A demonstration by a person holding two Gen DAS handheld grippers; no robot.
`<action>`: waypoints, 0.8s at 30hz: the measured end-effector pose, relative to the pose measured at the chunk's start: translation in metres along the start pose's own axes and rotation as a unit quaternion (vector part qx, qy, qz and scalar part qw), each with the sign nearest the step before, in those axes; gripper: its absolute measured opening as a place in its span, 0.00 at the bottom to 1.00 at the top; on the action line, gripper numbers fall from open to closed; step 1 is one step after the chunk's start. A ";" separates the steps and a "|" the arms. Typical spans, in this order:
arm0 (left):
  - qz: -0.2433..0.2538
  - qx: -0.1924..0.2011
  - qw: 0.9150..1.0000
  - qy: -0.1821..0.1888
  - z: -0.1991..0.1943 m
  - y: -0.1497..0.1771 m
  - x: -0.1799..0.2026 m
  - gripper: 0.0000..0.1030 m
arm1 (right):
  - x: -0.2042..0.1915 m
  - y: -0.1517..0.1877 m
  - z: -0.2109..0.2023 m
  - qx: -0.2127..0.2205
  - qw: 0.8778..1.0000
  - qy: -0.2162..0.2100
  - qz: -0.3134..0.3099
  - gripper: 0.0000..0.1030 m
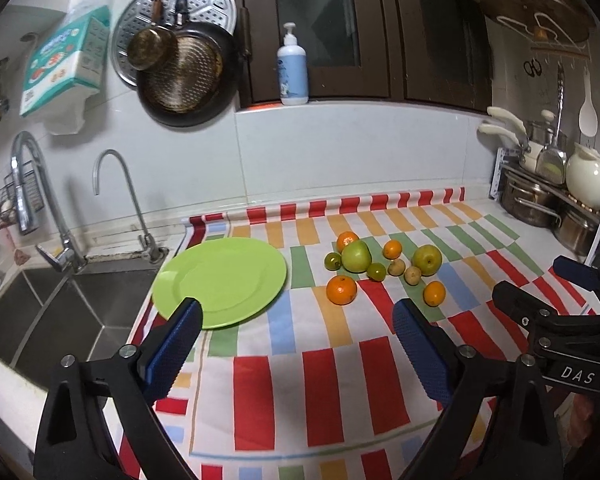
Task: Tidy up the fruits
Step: 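Grasp an orange with the left tool while the right tool grasps another orange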
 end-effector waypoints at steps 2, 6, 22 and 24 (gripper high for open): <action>0.005 -0.005 1.000 0.006 0.011 -0.001 -0.001 0.91 | -0.002 -0.001 0.009 -0.003 1.000 0.004 0.000 0.99; 0.016 -0.021 0.999 0.023 0.037 -0.005 -0.001 0.90 | -0.004 -0.001 0.030 -0.018 1.000 0.014 0.002 0.99; 0.042 -0.097 0.991 0.085 0.137 0.001 -0.004 0.78 | -0.013 0.004 0.113 -0.084 0.996 0.042 0.009 0.93; 0.043 -0.109 0.989 0.092 0.149 0.005 -0.003 0.76 | -0.013 0.008 0.122 -0.096 0.994 0.042 0.011 0.90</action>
Point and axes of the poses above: each gripper's, at about its wrist camera, not at the fingertips, and z roughly the way its jaws point, x to its right, y to its underside, the point moved 9 cm from there along z, roughly the way its jaws point, and after that the axes turned 12 degrees about y, right-handed, at the moved point
